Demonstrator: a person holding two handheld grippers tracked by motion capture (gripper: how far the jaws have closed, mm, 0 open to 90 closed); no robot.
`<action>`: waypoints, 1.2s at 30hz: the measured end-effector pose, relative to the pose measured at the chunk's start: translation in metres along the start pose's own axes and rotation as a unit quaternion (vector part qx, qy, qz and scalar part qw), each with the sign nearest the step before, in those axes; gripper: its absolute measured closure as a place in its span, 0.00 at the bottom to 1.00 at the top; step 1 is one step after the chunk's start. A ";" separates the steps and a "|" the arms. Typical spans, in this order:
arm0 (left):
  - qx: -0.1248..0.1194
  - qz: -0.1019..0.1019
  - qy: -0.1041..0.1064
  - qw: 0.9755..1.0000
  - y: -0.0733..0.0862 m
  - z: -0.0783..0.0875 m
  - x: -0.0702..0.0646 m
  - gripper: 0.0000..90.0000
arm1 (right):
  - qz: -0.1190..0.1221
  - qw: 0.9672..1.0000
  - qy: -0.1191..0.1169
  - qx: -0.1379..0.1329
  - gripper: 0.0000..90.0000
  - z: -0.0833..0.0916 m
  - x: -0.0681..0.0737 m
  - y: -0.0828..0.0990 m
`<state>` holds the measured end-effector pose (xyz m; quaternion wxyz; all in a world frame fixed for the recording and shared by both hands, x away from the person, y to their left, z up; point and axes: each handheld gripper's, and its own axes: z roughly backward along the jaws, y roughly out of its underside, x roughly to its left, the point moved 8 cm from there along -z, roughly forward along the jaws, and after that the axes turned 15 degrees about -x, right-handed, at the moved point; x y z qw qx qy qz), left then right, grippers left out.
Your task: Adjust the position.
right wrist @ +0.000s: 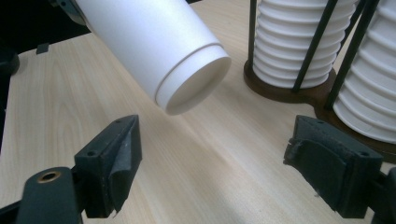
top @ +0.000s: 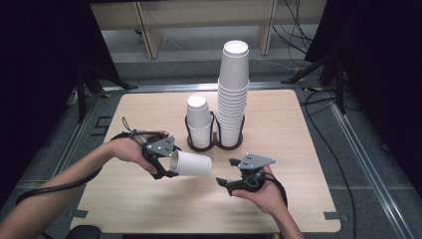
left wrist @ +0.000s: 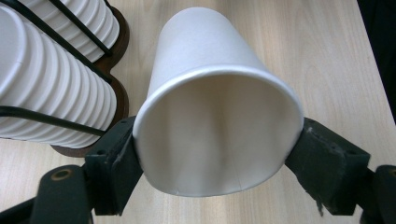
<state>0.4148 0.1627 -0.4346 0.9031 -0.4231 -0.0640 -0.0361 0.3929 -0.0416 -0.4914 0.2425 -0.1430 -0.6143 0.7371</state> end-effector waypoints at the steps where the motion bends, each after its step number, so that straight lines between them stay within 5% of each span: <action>1: 0.002 -0.001 0.002 1.000 -0.001 0.000 0.000 0.24 | -0.003 1.000 0.000 0.006 0.19 -0.001 0.001 0.001; 13: 0.033 -0.021 0.019 0.999 -0.006 0.000 0.000 0.24 | 0.025 0.999 -0.015 0.025 0.19 -0.004 0.000 -0.005; 25: 0.057 -0.030 0.026 0.998 -0.008 0.000 0.001 0.24 | 0.018 0.998 -0.029 0.045 0.20 -0.009 0.007 -0.004; 36: 0.081 -0.034 0.037 0.995 -0.011 -0.001 0.001 0.24 | 0.035 0.998 -0.044 0.042 0.19 -0.011 0.010 -0.015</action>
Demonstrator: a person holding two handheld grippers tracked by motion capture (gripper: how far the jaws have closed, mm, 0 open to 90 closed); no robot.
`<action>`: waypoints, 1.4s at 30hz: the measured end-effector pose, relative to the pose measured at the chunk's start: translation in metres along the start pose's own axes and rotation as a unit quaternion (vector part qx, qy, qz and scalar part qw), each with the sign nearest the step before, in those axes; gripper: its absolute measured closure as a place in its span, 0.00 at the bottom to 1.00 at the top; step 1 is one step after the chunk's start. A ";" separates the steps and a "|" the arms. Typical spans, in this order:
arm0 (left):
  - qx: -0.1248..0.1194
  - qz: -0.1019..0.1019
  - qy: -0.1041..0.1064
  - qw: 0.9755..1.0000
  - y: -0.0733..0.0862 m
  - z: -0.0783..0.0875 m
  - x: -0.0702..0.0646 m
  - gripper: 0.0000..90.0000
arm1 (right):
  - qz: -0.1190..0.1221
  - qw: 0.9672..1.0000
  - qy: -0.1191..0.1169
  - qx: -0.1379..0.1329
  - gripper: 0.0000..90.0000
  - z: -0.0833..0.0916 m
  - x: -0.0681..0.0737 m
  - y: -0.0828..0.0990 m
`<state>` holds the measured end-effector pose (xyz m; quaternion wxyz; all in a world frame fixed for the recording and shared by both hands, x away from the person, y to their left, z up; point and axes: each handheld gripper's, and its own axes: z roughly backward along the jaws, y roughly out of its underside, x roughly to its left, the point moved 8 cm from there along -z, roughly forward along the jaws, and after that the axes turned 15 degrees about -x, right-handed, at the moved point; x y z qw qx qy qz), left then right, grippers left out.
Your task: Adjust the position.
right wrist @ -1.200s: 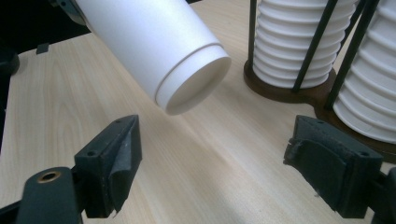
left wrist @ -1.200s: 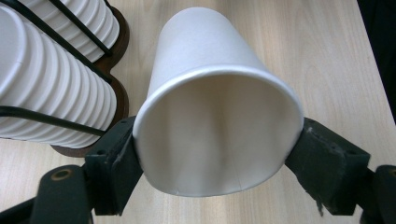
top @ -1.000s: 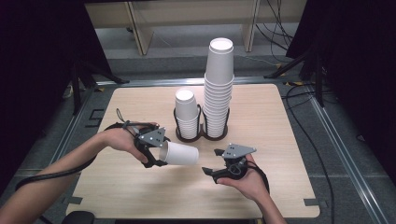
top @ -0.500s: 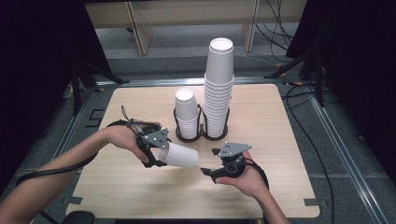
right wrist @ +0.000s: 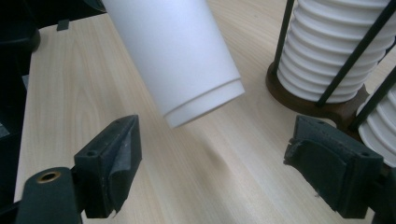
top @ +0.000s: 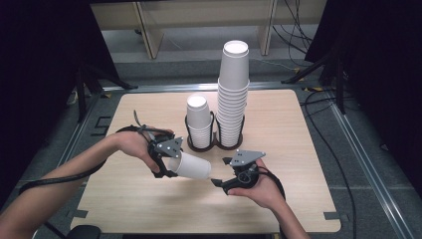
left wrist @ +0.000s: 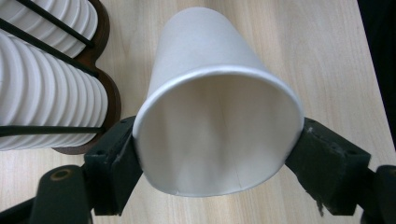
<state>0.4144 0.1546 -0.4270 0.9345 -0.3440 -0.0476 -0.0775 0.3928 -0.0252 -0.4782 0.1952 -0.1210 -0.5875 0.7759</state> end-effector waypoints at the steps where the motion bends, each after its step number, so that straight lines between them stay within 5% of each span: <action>1: 0.000 0.000 0.000 1.000 0.000 0.000 0.000 0.24 | 0.000 1.000 0.000 0.000 0.19 0.000 0.000 0.000; 42: 0.079 -0.007 0.027 0.996 -0.007 -0.002 0.001 0.23 | 0.011 1.000 -0.025 0.006 0.18 -0.031 0.013 -0.019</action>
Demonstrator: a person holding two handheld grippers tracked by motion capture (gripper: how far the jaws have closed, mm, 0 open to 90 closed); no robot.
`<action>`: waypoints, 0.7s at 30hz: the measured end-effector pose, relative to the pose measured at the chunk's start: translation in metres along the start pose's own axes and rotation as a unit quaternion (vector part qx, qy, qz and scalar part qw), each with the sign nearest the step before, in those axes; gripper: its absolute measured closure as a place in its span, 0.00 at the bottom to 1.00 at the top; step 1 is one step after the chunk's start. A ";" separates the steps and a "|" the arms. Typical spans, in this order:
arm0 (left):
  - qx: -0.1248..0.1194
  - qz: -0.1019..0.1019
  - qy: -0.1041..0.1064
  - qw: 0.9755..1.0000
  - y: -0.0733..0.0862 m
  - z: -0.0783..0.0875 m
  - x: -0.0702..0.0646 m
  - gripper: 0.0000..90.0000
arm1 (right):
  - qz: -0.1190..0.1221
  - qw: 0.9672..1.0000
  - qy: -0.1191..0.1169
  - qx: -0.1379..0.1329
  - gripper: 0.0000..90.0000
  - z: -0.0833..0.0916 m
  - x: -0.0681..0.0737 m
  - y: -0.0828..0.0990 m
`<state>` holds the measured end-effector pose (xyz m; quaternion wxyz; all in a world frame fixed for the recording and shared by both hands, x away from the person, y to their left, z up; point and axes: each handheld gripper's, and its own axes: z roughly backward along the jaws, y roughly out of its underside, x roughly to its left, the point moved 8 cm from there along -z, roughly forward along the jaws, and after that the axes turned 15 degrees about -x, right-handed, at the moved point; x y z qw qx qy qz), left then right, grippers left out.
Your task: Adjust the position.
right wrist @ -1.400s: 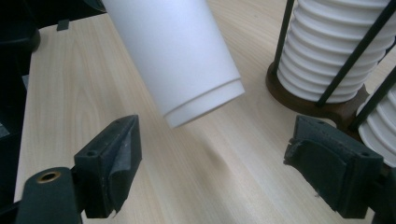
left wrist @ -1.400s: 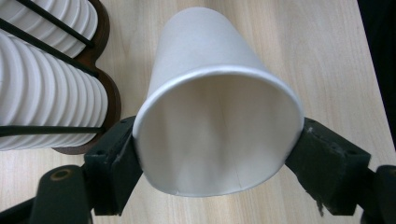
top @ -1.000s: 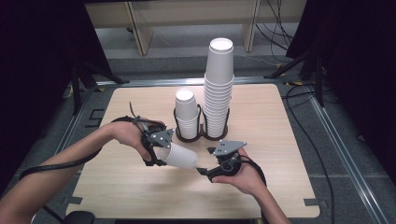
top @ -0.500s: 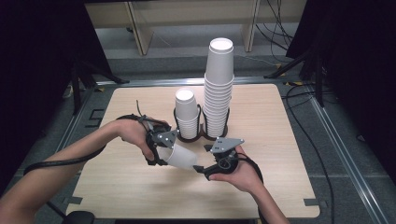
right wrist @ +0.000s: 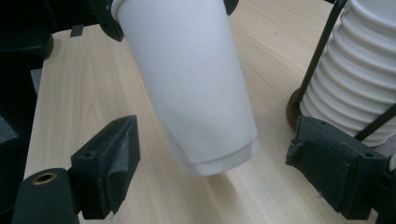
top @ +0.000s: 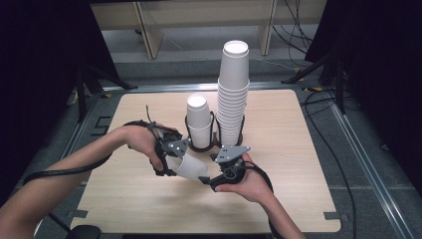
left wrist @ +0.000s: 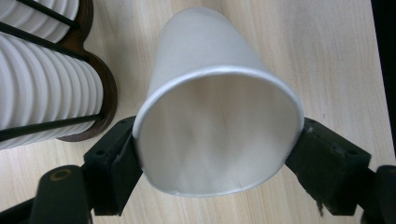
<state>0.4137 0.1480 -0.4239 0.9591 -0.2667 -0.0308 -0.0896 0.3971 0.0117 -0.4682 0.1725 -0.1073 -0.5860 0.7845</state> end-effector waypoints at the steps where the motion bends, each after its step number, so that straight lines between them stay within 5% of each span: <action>1: 0.002 -0.001 0.001 1.000 0.000 0.000 0.000 0.23 | 0.007 1.000 -0.007 0.000 0.18 -0.002 0.000 -0.001; 21: 0.017 -0.019 0.016 1.000 -0.006 0.001 -0.004 0.24 | 0.021 0.999 -0.036 0.002 0.18 -0.027 0.008 -0.006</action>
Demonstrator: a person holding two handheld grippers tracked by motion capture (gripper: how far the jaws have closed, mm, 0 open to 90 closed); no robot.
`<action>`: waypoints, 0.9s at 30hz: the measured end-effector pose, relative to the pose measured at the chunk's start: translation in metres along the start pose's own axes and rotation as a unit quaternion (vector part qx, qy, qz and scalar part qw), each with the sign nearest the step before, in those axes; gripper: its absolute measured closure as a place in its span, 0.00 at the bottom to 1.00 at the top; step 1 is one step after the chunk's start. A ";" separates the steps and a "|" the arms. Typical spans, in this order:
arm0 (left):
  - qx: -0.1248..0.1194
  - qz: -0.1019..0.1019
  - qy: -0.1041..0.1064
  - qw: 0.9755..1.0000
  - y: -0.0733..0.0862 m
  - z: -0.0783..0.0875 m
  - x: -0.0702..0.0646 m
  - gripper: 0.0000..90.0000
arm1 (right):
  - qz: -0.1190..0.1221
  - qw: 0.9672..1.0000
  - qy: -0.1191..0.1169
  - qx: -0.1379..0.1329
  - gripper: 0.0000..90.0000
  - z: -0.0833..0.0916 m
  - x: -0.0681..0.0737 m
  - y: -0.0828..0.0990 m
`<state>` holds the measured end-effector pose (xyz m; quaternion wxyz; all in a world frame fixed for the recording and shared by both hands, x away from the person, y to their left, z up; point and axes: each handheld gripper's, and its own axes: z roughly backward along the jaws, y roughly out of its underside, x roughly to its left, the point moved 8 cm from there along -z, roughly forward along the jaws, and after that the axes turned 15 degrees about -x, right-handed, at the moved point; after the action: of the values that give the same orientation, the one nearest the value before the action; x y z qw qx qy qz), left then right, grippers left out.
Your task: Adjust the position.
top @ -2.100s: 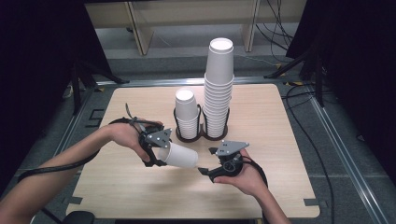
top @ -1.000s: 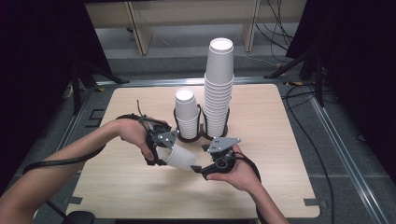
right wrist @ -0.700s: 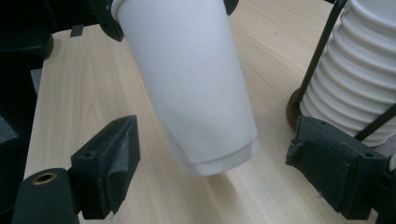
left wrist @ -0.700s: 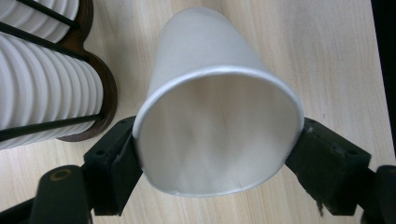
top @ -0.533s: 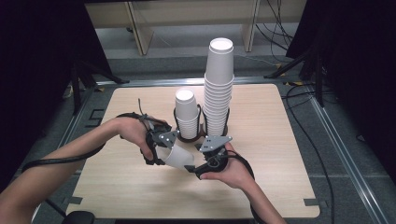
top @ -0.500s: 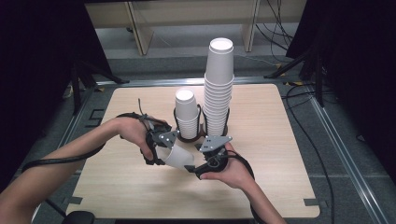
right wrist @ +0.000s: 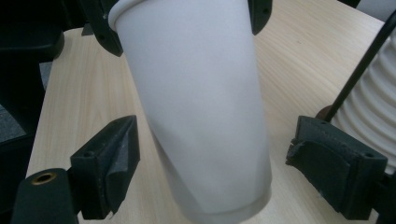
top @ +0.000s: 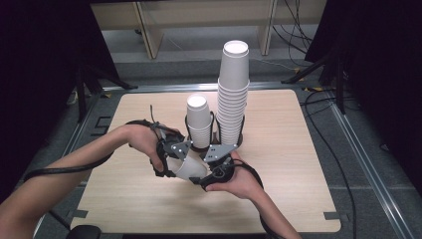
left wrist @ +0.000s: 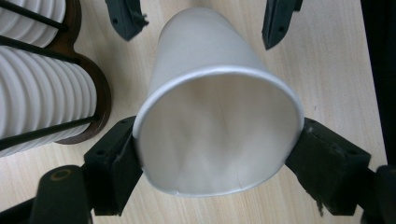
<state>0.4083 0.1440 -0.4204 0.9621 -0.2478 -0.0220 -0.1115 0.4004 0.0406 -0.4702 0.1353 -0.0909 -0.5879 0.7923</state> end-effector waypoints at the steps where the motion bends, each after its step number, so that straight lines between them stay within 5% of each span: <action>1: 0.000 0.000 0.000 1.000 0.000 0.000 0.000 0.24 | 0.000 1.000 0.000 0.000 0.18 0.000 0.000 0.000; 16: -0.003 -0.008 0.007 1.000 -0.007 -0.001 -0.003 0.24 | 0.004 1.000 -0.012 0.016 0.17 -0.012 0.005 0.006; 17: 0.022 -0.038 0.014 0.999 -0.005 0.003 0.001 0.24 | 0.004 1.000 -0.015 0.015 0.17 -0.013 0.006 0.006; 20: 0.009 -0.017 0.014 1.000 -0.007 0.000 -0.003 0.24 | 0.005 1.000 -0.015 0.013 0.18 -0.014 0.006 0.007; 25: 0.011 -0.022 0.015 1.000 -0.007 -0.001 -0.003 0.24 | 0.006 1.000 -0.021 0.016 0.19 -0.015 0.008 0.008; 26: 0.027 -0.038 0.022 0.999 -0.006 0.001 -0.003 0.24 | 0.011 1.000 -0.020 0.016 0.19 -0.016 0.007 0.008; 27: 0.015 -0.026 0.017 0.999 -0.007 -0.001 -0.005 0.24 | 0.009 0.999 -0.024 0.021 0.19 -0.015 0.008 0.009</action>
<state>0.4020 0.1385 -0.4184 0.9627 -0.2312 -0.0134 -0.1402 0.3969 0.0545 -0.4833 0.1158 -0.0740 -0.5735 0.8076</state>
